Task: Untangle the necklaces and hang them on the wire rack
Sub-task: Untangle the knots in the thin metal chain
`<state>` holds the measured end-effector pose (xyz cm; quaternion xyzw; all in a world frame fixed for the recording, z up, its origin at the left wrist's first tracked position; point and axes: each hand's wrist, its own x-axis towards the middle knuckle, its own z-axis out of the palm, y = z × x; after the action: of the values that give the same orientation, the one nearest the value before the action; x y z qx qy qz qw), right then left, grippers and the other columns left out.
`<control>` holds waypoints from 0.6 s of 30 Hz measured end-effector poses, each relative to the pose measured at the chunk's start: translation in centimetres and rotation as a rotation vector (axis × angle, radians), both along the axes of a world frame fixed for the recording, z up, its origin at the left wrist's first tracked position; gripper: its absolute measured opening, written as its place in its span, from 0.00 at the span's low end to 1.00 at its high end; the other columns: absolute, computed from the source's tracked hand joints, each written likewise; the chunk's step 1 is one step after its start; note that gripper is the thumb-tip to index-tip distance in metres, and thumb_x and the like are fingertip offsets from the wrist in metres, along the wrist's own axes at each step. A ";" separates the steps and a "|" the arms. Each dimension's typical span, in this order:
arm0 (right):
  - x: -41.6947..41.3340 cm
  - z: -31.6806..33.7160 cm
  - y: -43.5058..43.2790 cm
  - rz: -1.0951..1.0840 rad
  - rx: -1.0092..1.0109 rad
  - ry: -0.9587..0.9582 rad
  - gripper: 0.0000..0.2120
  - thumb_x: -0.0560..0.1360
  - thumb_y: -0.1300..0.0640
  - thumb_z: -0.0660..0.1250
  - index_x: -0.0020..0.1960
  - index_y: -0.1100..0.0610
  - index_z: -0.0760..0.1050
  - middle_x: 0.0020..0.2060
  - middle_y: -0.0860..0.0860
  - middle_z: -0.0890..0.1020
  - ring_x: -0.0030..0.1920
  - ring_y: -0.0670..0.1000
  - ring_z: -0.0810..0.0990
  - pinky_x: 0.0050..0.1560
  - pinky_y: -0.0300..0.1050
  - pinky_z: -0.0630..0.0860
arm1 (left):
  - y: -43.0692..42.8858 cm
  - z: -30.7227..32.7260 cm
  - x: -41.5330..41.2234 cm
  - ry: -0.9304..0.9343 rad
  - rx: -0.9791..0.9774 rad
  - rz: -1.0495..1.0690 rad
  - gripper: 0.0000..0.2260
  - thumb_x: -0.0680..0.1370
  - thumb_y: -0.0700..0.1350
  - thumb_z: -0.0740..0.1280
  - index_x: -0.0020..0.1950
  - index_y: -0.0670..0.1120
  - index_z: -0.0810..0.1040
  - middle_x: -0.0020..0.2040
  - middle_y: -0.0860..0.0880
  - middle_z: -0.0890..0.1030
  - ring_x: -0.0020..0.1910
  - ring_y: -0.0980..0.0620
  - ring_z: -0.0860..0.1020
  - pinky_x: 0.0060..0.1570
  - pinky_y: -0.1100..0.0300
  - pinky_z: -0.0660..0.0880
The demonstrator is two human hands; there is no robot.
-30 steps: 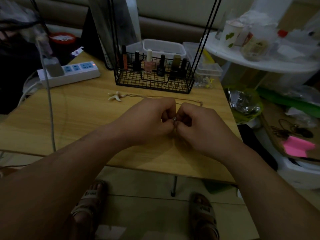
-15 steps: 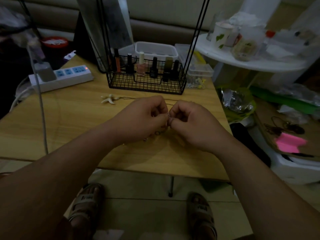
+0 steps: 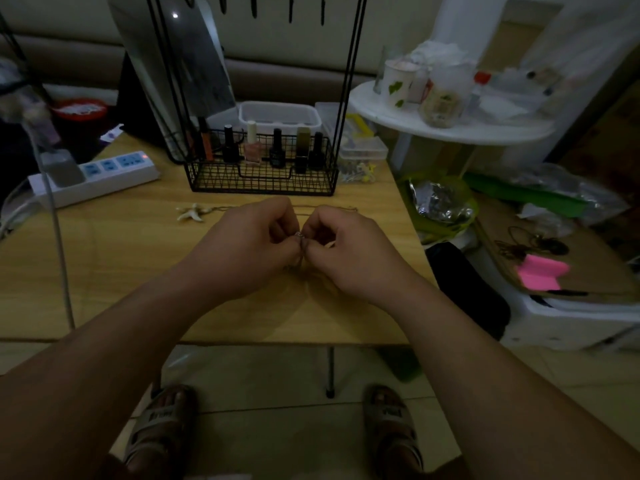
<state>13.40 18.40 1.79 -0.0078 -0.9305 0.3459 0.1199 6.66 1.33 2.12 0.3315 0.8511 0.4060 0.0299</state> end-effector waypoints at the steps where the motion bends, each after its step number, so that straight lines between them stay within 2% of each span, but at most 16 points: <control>1: 0.1 0.0 -0.1 0.003 -0.008 0.010 0.02 0.77 0.53 0.72 0.48 0.49 0.79 0.42 0.43 0.81 0.44 0.42 0.79 0.44 0.44 0.78 | -0.1 0.1 0.1 -0.017 0.007 0.004 0.05 0.78 0.44 0.73 0.46 0.51 0.79 0.37 0.53 0.83 0.36 0.59 0.81 0.37 0.52 0.82; 5: 0.3 0.1 -0.4 0.000 -0.113 -0.016 0.02 0.77 0.54 0.72 0.48 0.51 0.79 0.41 0.46 0.82 0.42 0.44 0.80 0.43 0.45 0.78 | -0.4 0.4 0.0 -0.116 0.054 0.003 0.03 0.78 0.45 0.73 0.45 0.51 0.80 0.39 0.49 0.85 0.39 0.51 0.85 0.44 0.41 0.84; 9: 0.0 0.4 0.0 0.044 -0.238 -0.105 0.02 0.78 0.55 0.72 0.49 0.53 0.81 0.43 0.51 0.87 0.47 0.52 0.86 0.52 0.57 0.82 | -0.9 0.6 0.1 -0.156 0.064 0.007 0.03 0.79 0.44 0.73 0.47 0.48 0.80 0.40 0.47 0.86 0.40 0.49 0.86 0.45 0.39 0.84; 12: -0.4 1.3 0.0 0.075 -0.207 -0.122 0.01 0.78 0.55 0.72 0.49 0.52 0.81 0.44 0.50 0.87 0.47 0.50 0.85 0.53 0.56 0.82 | -1.1 1.2 0.1 -0.088 0.001 0.013 0.05 0.78 0.45 0.74 0.47 0.49 0.78 0.38 0.49 0.85 0.37 0.53 0.85 0.41 0.44 0.84; 15: -1.2 2.4 0.2 0.106 -0.128 -0.143 0.02 0.78 0.55 0.73 0.50 0.52 0.81 0.44 0.49 0.85 0.46 0.49 0.83 0.49 0.52 0.79 | -1.0 2.2 -0.3 -0.009 -0.074 0.012 0.06 0.77 0.45 0.74 0.47 0.48 0.77 0.39 0.48 0.83 0.34 0.55 0.81 0.29 0.56 0.79; 17: -1.7 2.8 0.6 0.111 -0.176 -0.166 0.02 0.78 0.56 0.72 0.50 0.53 0.81 0.45 0.50 0.85 0.47 0.50 0.83 0.50 0.52 0.80 | -0.7 2.6 -0.6 -0.110 -0.014 0.009 0.06 0.78 0.43 0.74 0.49 0.45 0.78 0.39 0.44 0.84 0.34 0.54 0.83 0.27 0.63 0.76; 18: -1.8 2.8 0.8 0.106 -0.245 -0.177 0.02 0.79 0.57 0.71 0.50 0.54 0.81 0.46 0.51 0.86 0.49 0.51 0.84 0.52 0.53 0.80 | -0.5 2.7 -0.7 -0.196 0.042 0.006 0.06 0.79 0.43 0.73 0.50 0.43 0.78 0.40 0.42 0.84 0.36 0.50 0.85 0.28 0.60 0.79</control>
<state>11.63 19.22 4.54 -0.0039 -0.8875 0.4605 0.0172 5.92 0.84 4.83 0.2884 0.8364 0.4542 0.1048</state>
